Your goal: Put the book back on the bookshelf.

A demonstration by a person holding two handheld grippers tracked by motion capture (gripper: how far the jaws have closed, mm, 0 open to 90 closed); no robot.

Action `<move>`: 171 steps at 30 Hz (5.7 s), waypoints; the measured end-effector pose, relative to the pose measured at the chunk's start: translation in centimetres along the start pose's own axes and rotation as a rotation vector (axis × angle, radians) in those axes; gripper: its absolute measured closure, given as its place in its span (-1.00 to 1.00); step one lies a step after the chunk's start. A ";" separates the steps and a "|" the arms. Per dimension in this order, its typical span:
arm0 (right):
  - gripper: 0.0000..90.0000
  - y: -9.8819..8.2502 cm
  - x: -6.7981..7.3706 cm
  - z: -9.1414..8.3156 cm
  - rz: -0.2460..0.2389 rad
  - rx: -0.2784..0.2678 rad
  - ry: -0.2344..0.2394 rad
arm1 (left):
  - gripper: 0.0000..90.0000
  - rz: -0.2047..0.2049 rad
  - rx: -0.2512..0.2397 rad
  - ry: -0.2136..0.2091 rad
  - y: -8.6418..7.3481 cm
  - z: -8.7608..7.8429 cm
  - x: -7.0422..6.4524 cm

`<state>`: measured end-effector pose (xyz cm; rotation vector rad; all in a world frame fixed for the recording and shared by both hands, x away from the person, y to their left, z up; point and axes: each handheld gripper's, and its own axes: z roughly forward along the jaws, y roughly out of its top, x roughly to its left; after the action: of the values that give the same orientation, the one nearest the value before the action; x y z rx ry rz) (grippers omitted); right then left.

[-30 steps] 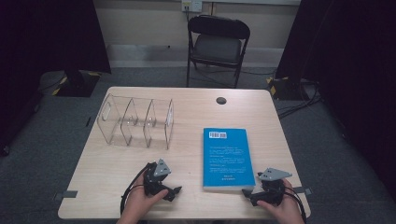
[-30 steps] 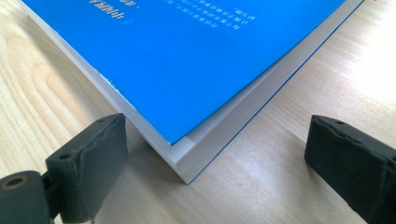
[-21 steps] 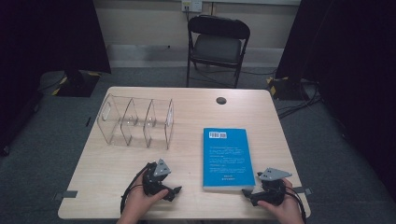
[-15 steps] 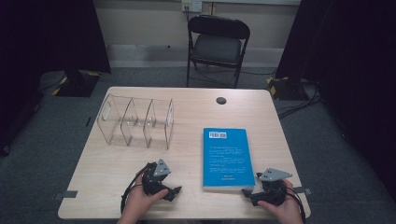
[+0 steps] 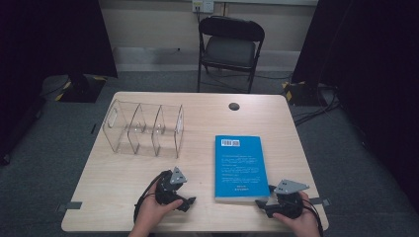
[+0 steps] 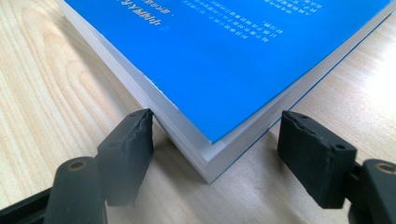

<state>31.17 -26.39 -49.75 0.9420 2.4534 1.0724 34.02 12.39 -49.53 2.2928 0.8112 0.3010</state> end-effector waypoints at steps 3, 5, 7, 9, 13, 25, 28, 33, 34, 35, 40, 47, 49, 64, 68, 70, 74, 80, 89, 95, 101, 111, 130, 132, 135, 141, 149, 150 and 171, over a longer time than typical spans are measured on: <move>-0.39 0.1 0.2 0.0 0.003 0.004 -0.001 | -0.82 0.011 -0.006 -0.008 0.2 0.1 -0.2; -0.39 0.1 0.2 0.0 0.003 0.003 -0.001 | -0.69 0.019 -0.016 -0.018 0.4 0.0 -0.4; -0.39 0.1 0.2 0.0 0.004 0.001 0.000 | -0.66 0.020 -0.006 -0.022 0.5 0.1 -0.4; -0.36 0.2 0.2 0.0 0.007 0.007 -0.003 | -0.66 0.025 -0.010 -0.027 0.6 0.2 -0.5; -0.36 0.3 0.3 0.0 0.004 0.017 -0.009 | -0.65 0.031 -0.011 -0.035 0.9 0.5 -0.8; -0.32 0.5 0.7 -0.2 0.017 0.038 -0.029 | -0.65 0.088 0.010 -0.045 1.8 0.9 -2.1; -0.32 0.6 0.7 -0.2 0.020 0.041 -0.026 | -0.65 0.097 0.004 -0.066 2.2 0.9 -2.7; -0.32 0.6 0.7 -0.2 0.017 0.041 -0.026 | -0.65 0.118 0.012 -0.099 2.9 1.1 -3.5; -0.31 0.6 0.7 -0.2 0.016 0.042 -0.032 | -0.65 0.118 0.007 -0.103 2.9 1.3 -3.7; -0.31 0.7 0.7 -0.2 0.012 0.039 -0.031 | -0.64 0.122 0.012 -0.112 3.0 1.3 -3.9; -0.30 0.8 0.7 -0.3 0.015 0.036 -0.032 | -0.65 0.124 -0.003 -0.142 3.5 1.3 -4.4; -0.30 0.9 0.7 -0.4 0.024 0.039 -0.027 | -0.65 0.137 -0.018 -0.162 4.4 1.3 -5.1; -0.30 0.9 0.6 -0.4 0.027 0.034 -0.021 | -0.65 0.142 -0.019 -0.160 4.6 1.2 -5.1; -0.27 1.3 0.5 -0.7 0.040 0.026 -0.021 | -0.64 0.209 -0.029 -0.189 7.3 1.9 -7.0; -0.27 1.3 0.5 -0.7 0.038 0.030 -0.021 | -0.64 0.243 -0.008 -0.183 8.2 2.2 -7.4; -0.27 1.4 0.5 -0.7 0.041 0.030 -0.020 | -0.65 0.245 -0.018 -0.187 8.5 2.7 -7.5; -0.27 1.5 0.4 -0.8 0.049 0.023 -0.015 | -0.64 0.261 -0.020 -0.198 9.0 3.5 -7.8; -0.27 1.7 0.4 -1.0 0.049 0.013 -0.015 | -0.65 0.288 -0.029 -0.189 9.6 4.5 -8.2; -0.27 2.3 0.4 -1.3 0.064 -0.012 -0.017 | -0.76 0.302 -0.048 -0.167 10.7 6.2 -9.1; -0.27 2.4 0.4 -1.3 0.063 -0.014 -0.015 | -0.85 0.325 -0.047 -0.133 11.4 7.2 -9.8; -0.27 2.4 0.4 -1.3 0.061 -0.021 -0.015 | -0.93 0.356 -0.030 -0.093 11.9 7.9 -10.3; -0.27 2.5 0.4 -1.3 0.066 -0.022 -0.017 | -0.80 0.347 -0.041 -0.080 12.1 7.9 -10.1; -0.26 2.5 0.3 -1.4 0.077 -0.029 -0.013 | -0.54 0.311 -0.030 -0.098 12.6 7.5 -10.0; -0.26 2.5 0.3 -1.3 0.076 -0.033 -0.013 | -0.49 0.311 -0.026 -0.107 12.7 7.3 -9.9; -0.26 2.6 0.3 -1.4 0.080 -0.037 -0.015 | -0.44 0.305 -0.032 -0.115 12.7 7.3 -9.9; -0.26 2.5 0.2 -1.3 0.091 -0.039 -0.002 | -0.37 0.319 -0.019 -0.119 12.8 7.2 -10.0; -0.27 1.8 -0.2 -0.8 0.060 -0.011 0.013 | -0.34 0.319 -0.004 -0.135 13.0 7.1 -9.8; -0.27 1.7 -0.1 -0.7 0.045 0.001 0.009 | -0.34 0.317 -0.007 -0.139 13.0 7.1 -9.8; -0.22 2.0 0.0 -0.9 0.034 -0.011 -0.007 | -0.41 0.335 -0.013 -0.149 12.9 7.1 -9.8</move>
<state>31.65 -25.89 -47.69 0.9851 2.4314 1.0906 35.40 -4.88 -46.17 2.4015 0.3479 0.2781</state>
